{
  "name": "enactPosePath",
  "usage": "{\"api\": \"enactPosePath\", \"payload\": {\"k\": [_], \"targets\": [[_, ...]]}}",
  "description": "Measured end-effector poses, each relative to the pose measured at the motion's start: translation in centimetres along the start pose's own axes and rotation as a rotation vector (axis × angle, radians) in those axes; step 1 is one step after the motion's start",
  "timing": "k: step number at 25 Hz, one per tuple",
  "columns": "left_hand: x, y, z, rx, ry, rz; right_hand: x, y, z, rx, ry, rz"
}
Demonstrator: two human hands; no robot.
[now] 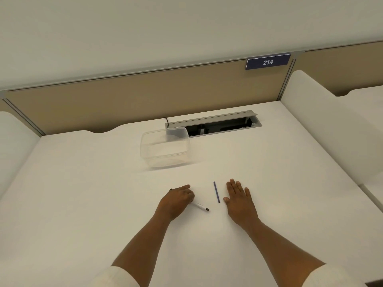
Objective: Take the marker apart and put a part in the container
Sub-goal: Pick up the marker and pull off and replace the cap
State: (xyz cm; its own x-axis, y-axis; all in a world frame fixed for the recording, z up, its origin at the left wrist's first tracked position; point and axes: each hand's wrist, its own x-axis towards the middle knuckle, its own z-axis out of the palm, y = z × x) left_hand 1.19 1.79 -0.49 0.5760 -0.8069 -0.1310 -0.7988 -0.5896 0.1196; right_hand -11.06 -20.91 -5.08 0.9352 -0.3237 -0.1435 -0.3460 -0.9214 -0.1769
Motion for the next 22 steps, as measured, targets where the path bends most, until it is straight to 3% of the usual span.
{"api": "enactPosePath", "payload": {"k": [6, 10, 11, 13, 17, 22], "targets": [[-0.9, 0.0, -1.5, 0.054, 0.081, -0.089, 0.3, -0.6, -1.2, 0.093, -0.019, 0.010], [-1.4, 0.2, -2.3, 0.045, 0.119, -0.142, 0.1, -2.9, -2.9, 0.145, 0.405, -0.239], [-1.5, 0.3, -2.4, 0.054, 0.128, -0.142, 0.2, -3.8, -3.5, 0.154, 0.438, -0.273], [-1.8, 0.6, -2.6, 0.058, 0.145, -0.137, 0.4, -5.3, -4.2, 0.220, 0.306, -0.231], [-2.7, 0.7, -2.9, 0.048, 0.179, -0.143, 0.5, -6.8, -4.9, 0.706, -0.146, -0.051], [-3.5, 0.6, -3.5, 0.039, 0.226, -0.140, 0.5, -8.1, -5.8, 1.014, -0.363, 0.128]]}}
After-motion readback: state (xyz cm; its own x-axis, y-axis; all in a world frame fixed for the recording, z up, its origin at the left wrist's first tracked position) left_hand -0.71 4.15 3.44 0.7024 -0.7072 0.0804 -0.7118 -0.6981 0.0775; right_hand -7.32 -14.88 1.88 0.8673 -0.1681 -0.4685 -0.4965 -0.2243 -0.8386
